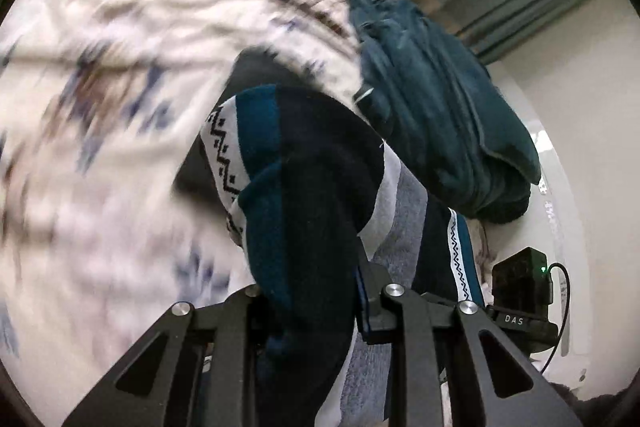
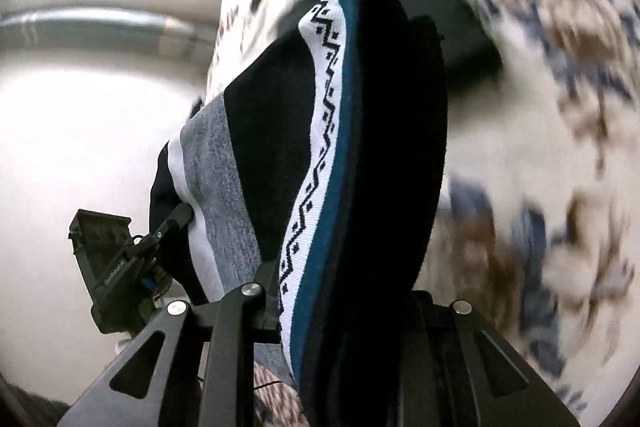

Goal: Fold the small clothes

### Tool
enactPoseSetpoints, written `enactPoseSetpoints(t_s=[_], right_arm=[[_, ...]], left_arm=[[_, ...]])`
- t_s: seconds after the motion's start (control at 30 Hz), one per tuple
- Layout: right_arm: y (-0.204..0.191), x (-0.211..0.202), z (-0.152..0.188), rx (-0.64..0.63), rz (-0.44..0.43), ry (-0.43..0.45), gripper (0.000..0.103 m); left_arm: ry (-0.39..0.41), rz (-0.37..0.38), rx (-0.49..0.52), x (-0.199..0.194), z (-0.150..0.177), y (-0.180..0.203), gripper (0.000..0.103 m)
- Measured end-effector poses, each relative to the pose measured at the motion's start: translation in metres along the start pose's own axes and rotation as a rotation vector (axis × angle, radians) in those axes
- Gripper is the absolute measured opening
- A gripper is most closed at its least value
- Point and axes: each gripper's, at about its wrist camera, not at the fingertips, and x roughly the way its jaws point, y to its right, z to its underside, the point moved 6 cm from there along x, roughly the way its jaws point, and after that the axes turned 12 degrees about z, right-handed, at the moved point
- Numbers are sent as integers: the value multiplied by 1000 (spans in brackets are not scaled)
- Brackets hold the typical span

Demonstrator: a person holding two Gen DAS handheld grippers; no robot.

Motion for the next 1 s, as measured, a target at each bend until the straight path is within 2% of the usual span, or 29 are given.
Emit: enactPoseSetpoints(t_s=[0.13,0.27,0.33,0.4,0.47,0.6,0.63,0.67,0.7,0.73,0.77,0.8,0.83,0.93,1.0], right_arm=[[-10,8,-71,26,7,65,24],[-16,39,-140,49,50,97,24],[-8,60,-165,54,99,93,24],[0,77,-180,44,155,77,24],[8,89,-189,57,182,55,24],[12,94,-194,8,291,18,34],[10,89,-191,-26,358,36,47],[8,81,-188,-52,429,68,55],[5,74,-185,-68,479,95,65],[6,64,-179,-78,529,114,74],[9,54,-171,-88,583,140,81],[8,45,-161,-102,651,173,95],[6,36,-150,-114,714,196,103],[-5,8,-132,-129,823,252,103],[-14,-7,-121,-134,861,290,103]], left_arm=[[-9,13,39,47,-83,-10,21],[-74,-6,23,104,-139,-41,22],[-127,-44,9,136,-157,-65,25],[-186,-95,-6,162,-161,-89,27],[-219,-130,-2,175,-158,-102,34],[-222,-154,-1,168,-153,-101,45],[-213,-176,2,162,-152,-99,45],[-197,-223,28,153,-149,-94,55],[-183,-270,53,149,-149,-91,80],[-160,-343,93,139,-144,-85,97],[-142,-388,114,133,-140,-81,99],[-128,-425,134,126,-135,-76,99],[-107,-472,163,115,-127,-68,99],[-89,-584,206,94,-102,-49,99],[-83,-629,218,86,-92,-39,99]])
